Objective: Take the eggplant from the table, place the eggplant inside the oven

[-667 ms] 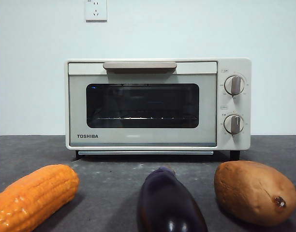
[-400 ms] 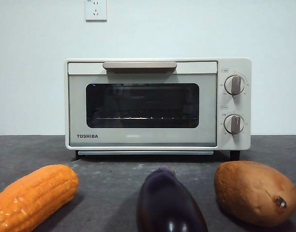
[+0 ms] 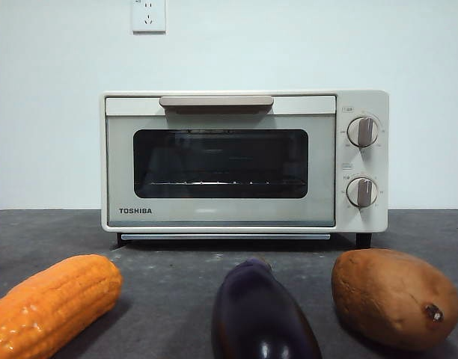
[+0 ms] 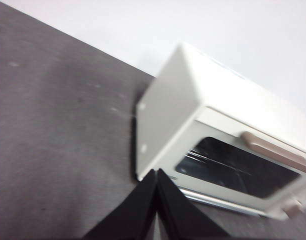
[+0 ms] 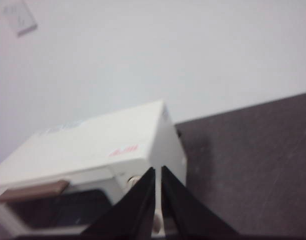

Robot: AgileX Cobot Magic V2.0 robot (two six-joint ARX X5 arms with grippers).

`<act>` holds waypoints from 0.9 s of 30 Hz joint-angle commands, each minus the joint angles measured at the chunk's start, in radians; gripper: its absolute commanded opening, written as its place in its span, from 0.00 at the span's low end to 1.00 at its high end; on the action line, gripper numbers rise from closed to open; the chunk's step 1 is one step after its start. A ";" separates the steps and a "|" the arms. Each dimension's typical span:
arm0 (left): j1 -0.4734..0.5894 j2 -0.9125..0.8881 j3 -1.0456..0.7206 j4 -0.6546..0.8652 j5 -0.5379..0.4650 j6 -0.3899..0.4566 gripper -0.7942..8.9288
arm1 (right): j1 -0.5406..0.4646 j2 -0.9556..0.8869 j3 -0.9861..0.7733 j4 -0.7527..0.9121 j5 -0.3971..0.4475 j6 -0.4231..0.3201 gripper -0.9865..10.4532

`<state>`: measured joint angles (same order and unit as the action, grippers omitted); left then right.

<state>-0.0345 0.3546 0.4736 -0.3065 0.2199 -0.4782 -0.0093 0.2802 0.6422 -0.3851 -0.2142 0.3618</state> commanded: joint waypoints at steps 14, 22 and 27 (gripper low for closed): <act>-0.011 0.391 0.405 -0.208 0.230 0.232 0.09 | 0.001 0.361 0.304 -0.237 -0.587 -0.009 0.24; -0.052 0.446 0.442 -0.195 0.230 0.235 0.09 | 0.106 0.454 0.305 -0.210 -0.676 0.145 0.40; -0.071 0.458 0.442 -0.195 0.229 0.238 0.09 | 0.258 0.509 0.306 -0.168 -0.637 0.190 0.40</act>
<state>-0.1024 0.8051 0.8936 -0.5125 0.4450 -0.2539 0.2218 0.7738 0.9325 -0.5610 -0.8627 0.5194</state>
